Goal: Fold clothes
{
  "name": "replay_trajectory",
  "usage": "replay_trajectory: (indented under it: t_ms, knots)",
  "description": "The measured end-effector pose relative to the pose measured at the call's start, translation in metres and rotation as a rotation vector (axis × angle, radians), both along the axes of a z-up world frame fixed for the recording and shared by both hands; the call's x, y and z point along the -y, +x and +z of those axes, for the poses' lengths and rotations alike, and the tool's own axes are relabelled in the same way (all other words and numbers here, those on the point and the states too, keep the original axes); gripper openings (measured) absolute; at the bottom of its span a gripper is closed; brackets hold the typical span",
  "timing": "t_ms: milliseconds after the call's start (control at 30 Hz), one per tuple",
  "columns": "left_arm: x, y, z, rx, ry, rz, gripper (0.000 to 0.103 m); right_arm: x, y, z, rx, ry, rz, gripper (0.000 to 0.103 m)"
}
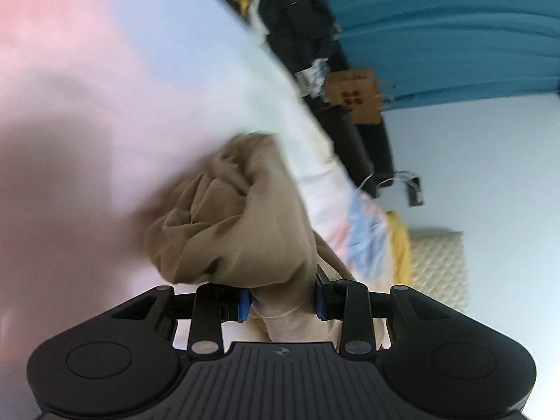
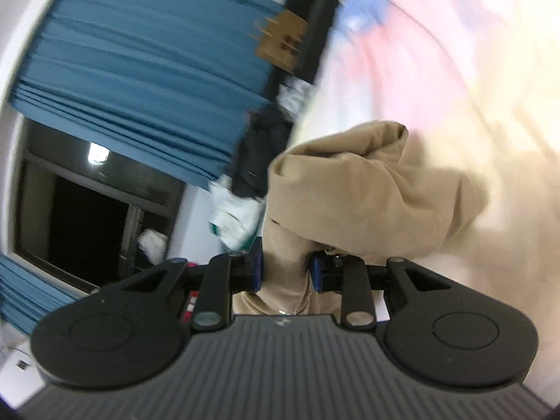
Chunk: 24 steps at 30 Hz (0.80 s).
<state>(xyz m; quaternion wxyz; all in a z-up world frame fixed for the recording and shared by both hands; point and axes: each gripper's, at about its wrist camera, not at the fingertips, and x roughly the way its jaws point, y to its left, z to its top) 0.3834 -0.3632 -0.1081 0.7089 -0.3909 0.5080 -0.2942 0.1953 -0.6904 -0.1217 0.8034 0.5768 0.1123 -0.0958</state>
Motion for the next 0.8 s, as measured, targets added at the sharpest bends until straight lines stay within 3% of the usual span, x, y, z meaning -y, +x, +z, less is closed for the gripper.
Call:
replay_trajectory:
  t_ms: [133, 200, 233, 367, 533, 667, 800]
  knots:
    - [-0.011, -0.025, -0.029, 0.039, 0.088, -0.057, 0.039, -0.025, -0.025, -0.035, -0.062, -0.077, 0.023, 0.029]
    - [-0.016, -0.034, -0.038, 0.059, 0.121, -0.086, 0.042, -0.025, -0.033, -0.048, -0.094, -0.038, 0.016, 0.029]
    - [-0.016, -0.037, -0.039, 0.076, 0.134, -0.096, 0.042, -0.025, -0.037, -0.055, -0.109, -0.018, 0.013, 0.029]
    - [-0.025, -0.056, -0.016, 0.139, 0.224, -0.127, 0.060, -0.025, -0.053, -0.081, -0.173, 0.064, -0.001, 0.033]
    - [-0.051, -0.083, 0.053, 0.284, 0.342, -0.152, 0.082, -0.037, -0.080, -0.034, -0.259, -0.001, -0.004, 0.034]
    - [-0.072, -0.105, 0.124, 0.413, 0.410, -0.152, 0.090, -0.062, -0.109, 0.026, -0.237, -0.181, 0.036, 0.034]
    - [-0.100, -0.156, 0.189, 0.567, 0.453, -0.177, 0.094, -0.092, -0.140, 0.087, -0.200, -0.360, 0.073, 0.035]
